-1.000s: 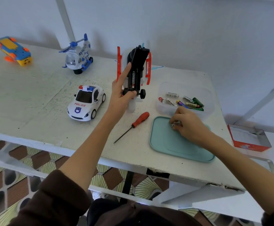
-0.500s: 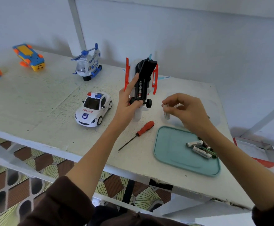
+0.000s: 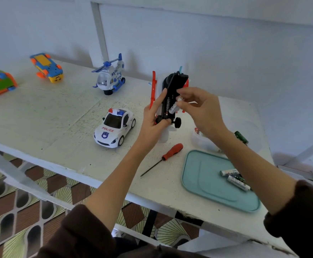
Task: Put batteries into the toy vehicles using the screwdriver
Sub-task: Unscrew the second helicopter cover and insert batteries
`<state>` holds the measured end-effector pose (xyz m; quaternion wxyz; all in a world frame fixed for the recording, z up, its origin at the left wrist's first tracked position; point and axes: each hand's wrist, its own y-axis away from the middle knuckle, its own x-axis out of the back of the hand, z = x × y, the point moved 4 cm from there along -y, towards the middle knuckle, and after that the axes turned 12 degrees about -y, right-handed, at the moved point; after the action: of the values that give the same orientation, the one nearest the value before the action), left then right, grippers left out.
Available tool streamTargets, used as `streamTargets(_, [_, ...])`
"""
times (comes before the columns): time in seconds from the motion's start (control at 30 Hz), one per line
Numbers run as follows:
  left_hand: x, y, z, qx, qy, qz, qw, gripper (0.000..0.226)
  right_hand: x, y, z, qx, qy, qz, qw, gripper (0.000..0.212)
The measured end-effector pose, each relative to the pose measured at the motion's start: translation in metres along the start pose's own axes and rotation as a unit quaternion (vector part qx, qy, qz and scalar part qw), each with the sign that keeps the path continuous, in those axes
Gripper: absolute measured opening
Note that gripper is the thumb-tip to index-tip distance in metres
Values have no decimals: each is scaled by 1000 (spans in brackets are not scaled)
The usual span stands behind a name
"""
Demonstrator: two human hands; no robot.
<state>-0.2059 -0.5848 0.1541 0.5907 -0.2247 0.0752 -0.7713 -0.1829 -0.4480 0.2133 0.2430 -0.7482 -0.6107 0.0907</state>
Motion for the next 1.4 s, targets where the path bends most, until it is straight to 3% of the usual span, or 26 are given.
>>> streamTargets(0.17, [-1,0,3,-13,7,-1,1000,72,-7,1,-5,145,174,-76,971,11])
streamTargets(0.33, [-1,0,-2,11,-5,-10,1000,70,-10,1,-4,153,240,-152,947,7])
streamTargets(0.57, [0,-2,0,-13,1,-4,1000,71,-5,5,-9,138,204,-214,946,12])
streamTargets(0.87, [0,-2,-5,10,-10,-10,1000,70,-10,11,-10,167,273,-213,923,12])
streamTargets(1.4, [0,-1,-3,7,-13,-11,1000,71,-12,2,-10,125,261,-212,933,20])
